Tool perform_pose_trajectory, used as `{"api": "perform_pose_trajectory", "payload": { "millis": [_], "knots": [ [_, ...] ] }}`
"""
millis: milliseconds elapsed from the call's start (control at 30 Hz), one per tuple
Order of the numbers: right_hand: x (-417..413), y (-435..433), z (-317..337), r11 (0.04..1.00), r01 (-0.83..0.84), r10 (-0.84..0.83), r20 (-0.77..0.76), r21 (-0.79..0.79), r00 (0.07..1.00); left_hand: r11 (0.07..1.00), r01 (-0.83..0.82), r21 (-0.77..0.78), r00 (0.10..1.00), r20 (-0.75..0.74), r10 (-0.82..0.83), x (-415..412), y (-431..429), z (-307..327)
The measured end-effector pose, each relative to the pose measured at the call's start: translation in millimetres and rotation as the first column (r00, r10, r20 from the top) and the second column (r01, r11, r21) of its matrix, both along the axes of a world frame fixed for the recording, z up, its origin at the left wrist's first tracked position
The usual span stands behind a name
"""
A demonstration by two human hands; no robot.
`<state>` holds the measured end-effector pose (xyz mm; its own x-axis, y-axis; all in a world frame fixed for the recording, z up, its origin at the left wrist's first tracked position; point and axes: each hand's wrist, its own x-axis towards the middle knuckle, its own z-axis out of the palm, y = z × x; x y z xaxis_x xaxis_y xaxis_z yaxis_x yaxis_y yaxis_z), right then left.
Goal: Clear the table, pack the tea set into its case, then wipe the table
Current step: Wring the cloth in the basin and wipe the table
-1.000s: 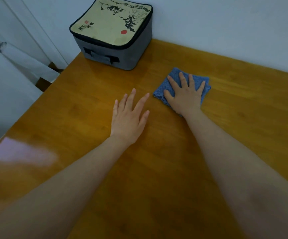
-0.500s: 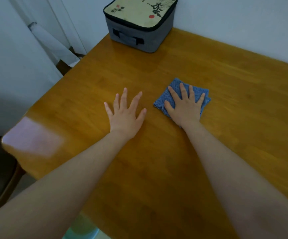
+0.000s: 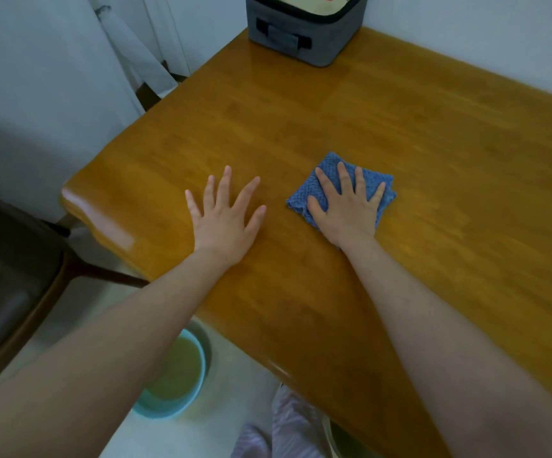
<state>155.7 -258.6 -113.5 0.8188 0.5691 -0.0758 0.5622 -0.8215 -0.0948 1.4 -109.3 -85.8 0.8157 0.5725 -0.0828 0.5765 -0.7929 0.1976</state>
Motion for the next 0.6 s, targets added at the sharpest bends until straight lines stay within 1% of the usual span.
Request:
{"api": "perform_pose_trajectory", "payload": {
  "millis": [300,433,600],
  "knots": [
    [-82,-5,0,0.999,-0.049,0.049,-0.005,0.021,0.999,0.997,-0.075,-0.029,0.997,0.028,0.076,-52,-9,3],
    [-116,-10,-1,0.998,-0.063,0.063,-0.007,0.029,0.998,0.998,-0.066,-0.015,0.998,0.020,0.066,-68,-19,3],
    [-156,-15,-2,0.992,-0.112,0.111,0.010,0.065,0.994,0.999,-0.053,0.008,0.997,0.047,0.053,-87,-29,4]
  ]
}}
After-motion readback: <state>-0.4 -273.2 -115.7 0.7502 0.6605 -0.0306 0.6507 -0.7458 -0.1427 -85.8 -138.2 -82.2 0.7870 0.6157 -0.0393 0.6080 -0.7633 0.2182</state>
